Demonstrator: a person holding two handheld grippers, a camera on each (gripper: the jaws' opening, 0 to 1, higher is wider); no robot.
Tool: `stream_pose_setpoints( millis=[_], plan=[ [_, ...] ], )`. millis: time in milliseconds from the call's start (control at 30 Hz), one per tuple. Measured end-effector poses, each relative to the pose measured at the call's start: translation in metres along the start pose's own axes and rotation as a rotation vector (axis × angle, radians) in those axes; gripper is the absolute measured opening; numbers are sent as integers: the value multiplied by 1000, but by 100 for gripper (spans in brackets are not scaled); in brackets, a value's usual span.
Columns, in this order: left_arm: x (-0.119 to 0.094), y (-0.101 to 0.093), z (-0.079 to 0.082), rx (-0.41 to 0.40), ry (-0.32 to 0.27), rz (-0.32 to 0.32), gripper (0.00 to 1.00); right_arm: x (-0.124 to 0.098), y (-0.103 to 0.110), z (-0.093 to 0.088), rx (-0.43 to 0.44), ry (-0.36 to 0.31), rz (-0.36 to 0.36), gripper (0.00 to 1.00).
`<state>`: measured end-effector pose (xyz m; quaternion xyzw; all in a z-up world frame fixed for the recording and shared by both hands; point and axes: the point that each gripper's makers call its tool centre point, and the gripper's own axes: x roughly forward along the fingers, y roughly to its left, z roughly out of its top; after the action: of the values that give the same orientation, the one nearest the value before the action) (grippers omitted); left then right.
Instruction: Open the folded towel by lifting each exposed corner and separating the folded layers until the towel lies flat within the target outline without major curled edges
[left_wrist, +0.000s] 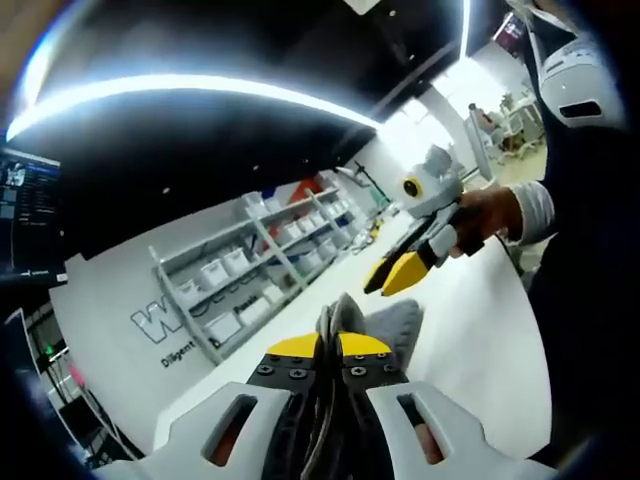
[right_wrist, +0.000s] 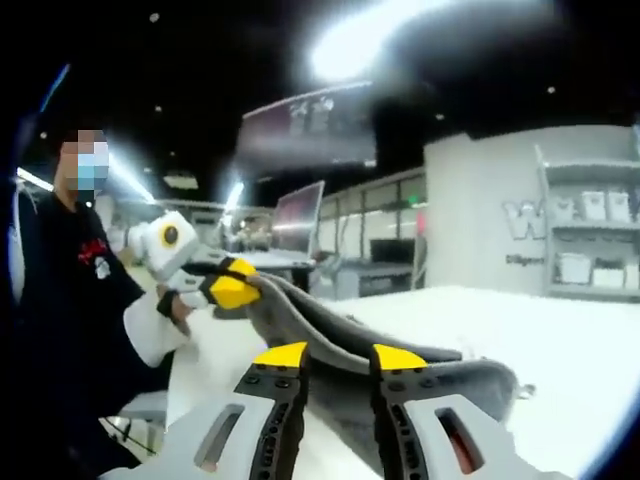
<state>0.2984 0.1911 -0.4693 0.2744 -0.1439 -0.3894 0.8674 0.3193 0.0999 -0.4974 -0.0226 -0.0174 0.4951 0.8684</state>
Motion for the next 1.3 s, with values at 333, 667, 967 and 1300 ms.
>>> stream_pose_setpoints(
  millis=[333, 667, 967, 1300],
  plan=[
    [-4, 4, -3, -11, 12, 10, 4, 0, -24, -6, -132, 33, -53, 25],
    [-7, 3, -5, -46, 15, -13, 4, 4, -52, -25, -252, 134, -83, 33],
    [-13, 5, -6, -62, 12, -17, 4, -1, -75, -27, -312, 188, -91, 36],
    [-17, 6, -4, -61, 13, -14, 4, -4, -90, -26, -428, 222, -42, 37]
  ],
)
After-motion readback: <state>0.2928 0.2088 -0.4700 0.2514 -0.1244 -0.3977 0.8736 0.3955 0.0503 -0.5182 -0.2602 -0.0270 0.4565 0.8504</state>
